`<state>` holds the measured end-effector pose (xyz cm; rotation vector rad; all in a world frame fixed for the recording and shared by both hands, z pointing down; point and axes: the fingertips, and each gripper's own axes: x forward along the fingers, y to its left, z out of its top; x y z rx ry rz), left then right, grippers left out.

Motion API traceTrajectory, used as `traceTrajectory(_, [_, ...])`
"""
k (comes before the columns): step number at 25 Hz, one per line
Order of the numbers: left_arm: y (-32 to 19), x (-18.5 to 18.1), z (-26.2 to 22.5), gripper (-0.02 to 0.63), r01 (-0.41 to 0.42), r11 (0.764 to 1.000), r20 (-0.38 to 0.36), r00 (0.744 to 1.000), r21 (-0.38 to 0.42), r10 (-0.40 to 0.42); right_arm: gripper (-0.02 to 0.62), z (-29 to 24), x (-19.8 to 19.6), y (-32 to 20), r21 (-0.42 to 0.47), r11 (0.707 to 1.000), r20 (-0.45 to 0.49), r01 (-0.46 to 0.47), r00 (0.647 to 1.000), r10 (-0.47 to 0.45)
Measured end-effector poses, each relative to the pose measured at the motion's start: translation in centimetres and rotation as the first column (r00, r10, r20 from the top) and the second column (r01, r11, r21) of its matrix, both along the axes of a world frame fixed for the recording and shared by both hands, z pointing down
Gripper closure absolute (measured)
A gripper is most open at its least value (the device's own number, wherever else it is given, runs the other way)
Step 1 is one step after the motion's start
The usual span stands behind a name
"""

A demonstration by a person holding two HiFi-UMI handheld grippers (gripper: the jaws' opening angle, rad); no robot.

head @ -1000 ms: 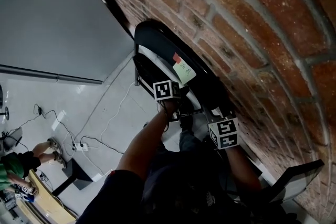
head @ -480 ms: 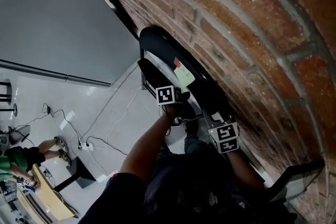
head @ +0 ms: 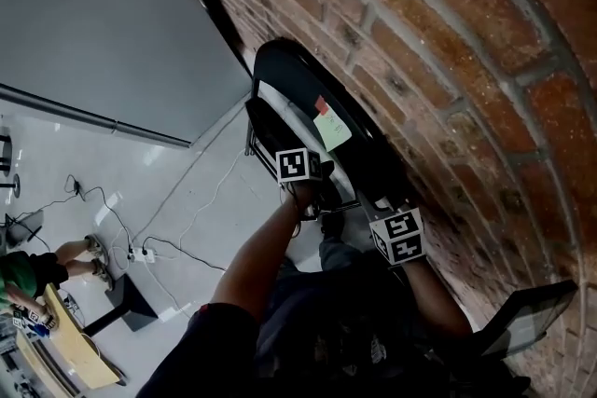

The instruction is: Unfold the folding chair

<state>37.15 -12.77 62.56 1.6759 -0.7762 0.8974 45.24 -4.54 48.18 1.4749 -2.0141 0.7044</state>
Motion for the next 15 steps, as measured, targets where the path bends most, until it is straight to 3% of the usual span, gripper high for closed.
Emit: traceTrajectory(15, [1.8, -2.9, -0.3, 0.304, -0.015, 0.999, -0.082, 0.997, -0.031, 0.013, 0.432, 0.6, -0.6, 1.2, -0.061, 0.997, -0.024, -0.036, 0.999, 0.034])
